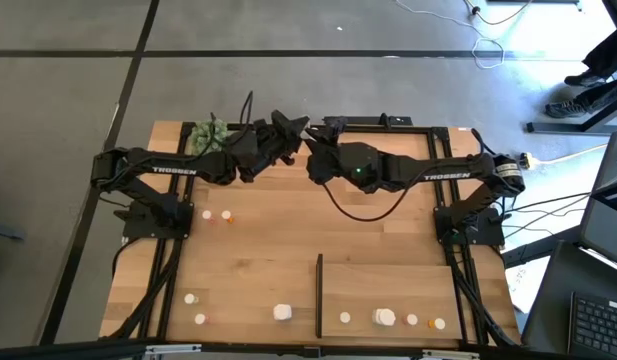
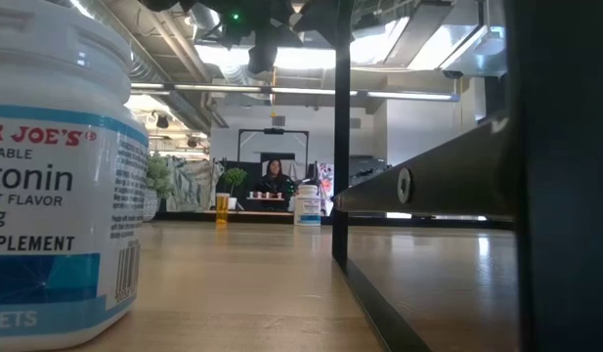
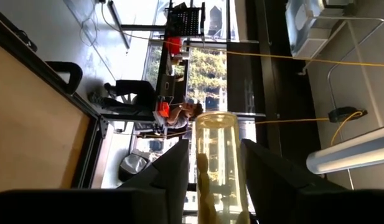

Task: Pick and place medicine bottles onto shelf by color
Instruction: Put the top yellow pill bottle on the shelf aligned with the other yellow pill bottle

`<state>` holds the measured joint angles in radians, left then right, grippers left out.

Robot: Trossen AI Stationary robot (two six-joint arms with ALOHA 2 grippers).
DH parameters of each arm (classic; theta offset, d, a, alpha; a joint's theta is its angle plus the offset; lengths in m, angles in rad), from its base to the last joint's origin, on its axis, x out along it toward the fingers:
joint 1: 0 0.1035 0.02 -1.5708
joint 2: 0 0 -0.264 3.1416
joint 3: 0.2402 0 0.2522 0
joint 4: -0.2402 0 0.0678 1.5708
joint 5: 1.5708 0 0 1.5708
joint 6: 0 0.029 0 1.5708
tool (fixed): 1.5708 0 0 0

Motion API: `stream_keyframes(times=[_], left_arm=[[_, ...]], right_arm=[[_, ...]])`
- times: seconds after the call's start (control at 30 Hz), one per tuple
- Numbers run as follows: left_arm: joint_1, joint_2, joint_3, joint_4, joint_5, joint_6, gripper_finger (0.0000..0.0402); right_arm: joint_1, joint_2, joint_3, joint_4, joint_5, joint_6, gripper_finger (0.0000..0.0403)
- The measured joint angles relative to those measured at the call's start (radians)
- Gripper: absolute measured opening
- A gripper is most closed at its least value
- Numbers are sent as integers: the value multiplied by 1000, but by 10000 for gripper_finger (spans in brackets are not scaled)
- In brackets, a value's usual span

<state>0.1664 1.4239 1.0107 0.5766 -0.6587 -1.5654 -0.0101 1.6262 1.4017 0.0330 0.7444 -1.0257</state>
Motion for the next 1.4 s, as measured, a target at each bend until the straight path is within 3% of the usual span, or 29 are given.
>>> stream_keyframes(times=[0.67, 1.07, 1.4], left_arm=[[-10, 0, 0, -9, -4, 4, 139], [-11, -1, 0, -16, -3, 5, 139], [-10, -1, 0, -19, -3, 5, 139]], right_arm=[[0, -4, 0, -7, 30, -3, 118], [-2, -7, 0, -39, 198, 0, 118], [-1, -7, 0, -75, 209, 79, 118]])
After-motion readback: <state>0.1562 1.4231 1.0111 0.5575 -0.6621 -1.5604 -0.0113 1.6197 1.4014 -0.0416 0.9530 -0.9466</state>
